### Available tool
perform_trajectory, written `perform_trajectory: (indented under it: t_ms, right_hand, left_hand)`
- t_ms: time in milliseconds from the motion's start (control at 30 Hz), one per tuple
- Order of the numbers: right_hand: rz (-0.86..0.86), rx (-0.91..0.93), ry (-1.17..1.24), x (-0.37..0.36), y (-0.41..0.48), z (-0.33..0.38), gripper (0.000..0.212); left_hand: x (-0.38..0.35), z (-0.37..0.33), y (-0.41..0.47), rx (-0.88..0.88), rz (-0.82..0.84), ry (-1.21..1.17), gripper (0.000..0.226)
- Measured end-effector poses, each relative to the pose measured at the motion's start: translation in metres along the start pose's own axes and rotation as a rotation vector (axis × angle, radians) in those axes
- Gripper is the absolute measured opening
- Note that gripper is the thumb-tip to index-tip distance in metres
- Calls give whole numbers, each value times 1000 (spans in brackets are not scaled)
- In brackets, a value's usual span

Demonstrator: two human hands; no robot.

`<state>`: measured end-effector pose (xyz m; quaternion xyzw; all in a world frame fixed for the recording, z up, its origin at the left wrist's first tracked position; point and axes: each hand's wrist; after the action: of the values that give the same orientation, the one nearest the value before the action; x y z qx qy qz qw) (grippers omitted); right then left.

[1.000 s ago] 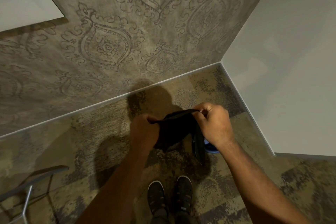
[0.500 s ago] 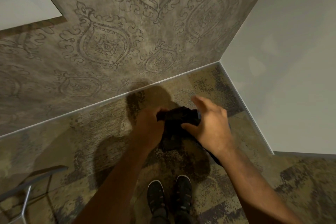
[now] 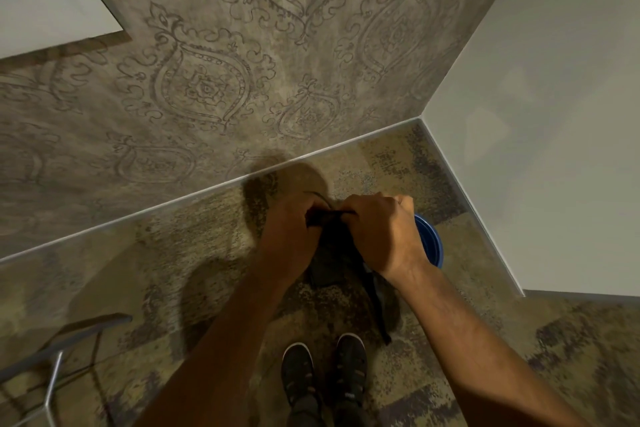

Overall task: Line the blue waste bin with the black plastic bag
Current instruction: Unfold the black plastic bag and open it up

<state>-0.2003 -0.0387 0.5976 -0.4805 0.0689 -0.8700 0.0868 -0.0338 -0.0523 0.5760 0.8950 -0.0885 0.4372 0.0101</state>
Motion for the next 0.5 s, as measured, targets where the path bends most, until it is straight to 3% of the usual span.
perform_trajectory:
  t_ms: [233,333,500]
  right_hand:
    - [-160,-62,361,3,-4,-7,24]
    - [-192,-98,420,9,-6,-14,25]
    - [-228,-173,428,15,-13,-38,18]
  left_hand:
    - [-18,20,-5,179,161,26,23]
    - [-23,31,-11,245,193,74,39]
    - [-26,46,-16,462,177,77,22]
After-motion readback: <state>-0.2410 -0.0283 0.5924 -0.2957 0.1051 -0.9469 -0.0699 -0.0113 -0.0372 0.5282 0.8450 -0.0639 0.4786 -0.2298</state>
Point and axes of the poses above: each hand's wrist, its own y-axis towards the middle knuckle, its own x-axis out of the back of the hand, z = x × y, and after that the axes turned 12 degrees about y, right-handed
